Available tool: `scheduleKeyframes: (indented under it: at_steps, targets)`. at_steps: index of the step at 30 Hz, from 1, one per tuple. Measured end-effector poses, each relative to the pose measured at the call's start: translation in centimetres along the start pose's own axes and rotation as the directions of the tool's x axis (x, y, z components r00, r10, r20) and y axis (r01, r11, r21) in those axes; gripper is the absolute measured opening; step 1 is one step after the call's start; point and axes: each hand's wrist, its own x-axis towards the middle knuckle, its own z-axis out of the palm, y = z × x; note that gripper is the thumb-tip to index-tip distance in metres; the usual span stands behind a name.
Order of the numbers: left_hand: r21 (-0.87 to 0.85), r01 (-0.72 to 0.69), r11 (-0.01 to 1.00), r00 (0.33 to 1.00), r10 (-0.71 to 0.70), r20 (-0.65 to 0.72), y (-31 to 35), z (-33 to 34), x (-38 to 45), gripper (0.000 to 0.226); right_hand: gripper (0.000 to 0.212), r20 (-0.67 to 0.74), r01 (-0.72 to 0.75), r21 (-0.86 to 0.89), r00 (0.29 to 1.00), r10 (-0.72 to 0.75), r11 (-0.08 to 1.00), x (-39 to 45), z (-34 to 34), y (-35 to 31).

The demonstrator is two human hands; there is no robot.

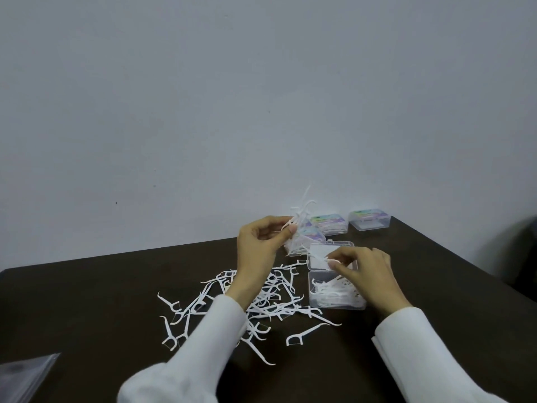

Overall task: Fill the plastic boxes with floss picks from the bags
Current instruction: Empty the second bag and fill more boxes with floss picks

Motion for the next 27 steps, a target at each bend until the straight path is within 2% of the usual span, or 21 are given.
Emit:
scheduleKeyframes:
  at_steps: [3,6,8,13,22,27]
  targets:
    - [-0.055,0.039,0.998,0.999,-0.04,-0.012,-0.1,0.8,0.2,0.015,0.01,-0.01,0.002,-0.035,1.0,-0.002,0.999,0.0,-0.5,0.3]
    - [-0.08,0.077,0.994,0.997,-0.078,-0.015,-0.1,1.6,0.1,0.014,0.013,0.006,-0.001,0.007,1.0,0.001,1.0,0.0,-0.7,0.7]
    - [-0.1,0.096,0.99,0.995,-0.098,-0.012,-0.2,1.9,0.1,0.014,0.015,0.061,-0.003,0.022,0.998,0.002,1.0,-0.1,-0.9,0.8]
    - [-0.101,0.112,0.989,0.994,-0.113,-0.002,-0.4,2.3,0.2,0.014,0.028,0.189,-0.016,-0.088,0.981,0.032,0.996,-0.5,-1.0,1.0]
    - [-0.102,0.164,0.981,0.985,-0.169,-0.04,-1.1,1.5,0.3,0.013,0.029,0.189,-0.062,0.122,0.981,0.038,0.991,-0.6,-1.5,1.1]
    - [-0.107,0.169,0.98,0.984,-0.175,-0.043,-1.3,1.5,0.4,0.014,0.023,0.168,-0.083,0.169,0.984,0.054,0.982,-0.6,-1.8,1.5]
